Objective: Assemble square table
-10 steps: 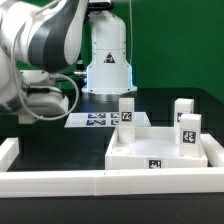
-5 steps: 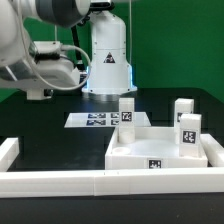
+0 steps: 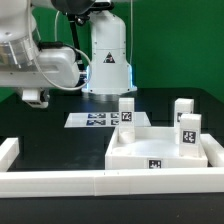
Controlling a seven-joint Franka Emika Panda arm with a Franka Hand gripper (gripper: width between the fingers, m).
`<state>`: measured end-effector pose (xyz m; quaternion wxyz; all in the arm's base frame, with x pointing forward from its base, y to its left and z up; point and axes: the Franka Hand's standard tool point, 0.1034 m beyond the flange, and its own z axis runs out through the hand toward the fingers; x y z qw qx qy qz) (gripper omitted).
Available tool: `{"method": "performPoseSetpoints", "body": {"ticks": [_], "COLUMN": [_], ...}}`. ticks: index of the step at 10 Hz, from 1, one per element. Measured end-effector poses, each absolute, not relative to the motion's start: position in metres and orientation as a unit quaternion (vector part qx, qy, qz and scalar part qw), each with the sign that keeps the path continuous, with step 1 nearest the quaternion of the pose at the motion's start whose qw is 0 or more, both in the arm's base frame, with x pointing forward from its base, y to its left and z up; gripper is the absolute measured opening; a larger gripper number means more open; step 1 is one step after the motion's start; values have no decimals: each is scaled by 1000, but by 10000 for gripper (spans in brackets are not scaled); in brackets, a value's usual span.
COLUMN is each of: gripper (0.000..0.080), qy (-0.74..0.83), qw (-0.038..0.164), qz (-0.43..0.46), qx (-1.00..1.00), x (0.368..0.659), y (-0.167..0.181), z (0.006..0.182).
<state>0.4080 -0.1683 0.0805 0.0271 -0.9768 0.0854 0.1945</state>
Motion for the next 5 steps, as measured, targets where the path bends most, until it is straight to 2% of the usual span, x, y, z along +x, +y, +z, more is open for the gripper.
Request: {"method": "performPoseSetpoints", "body": {"ticks": [2, 5], "gripper": [268, 268], "qy": [92, 102], "qw": [30, 15], "qz": [120, 15], "qx": [-988, -995], "x": [432, 465], "y": [-154, -126], "z": [94, 113]}}
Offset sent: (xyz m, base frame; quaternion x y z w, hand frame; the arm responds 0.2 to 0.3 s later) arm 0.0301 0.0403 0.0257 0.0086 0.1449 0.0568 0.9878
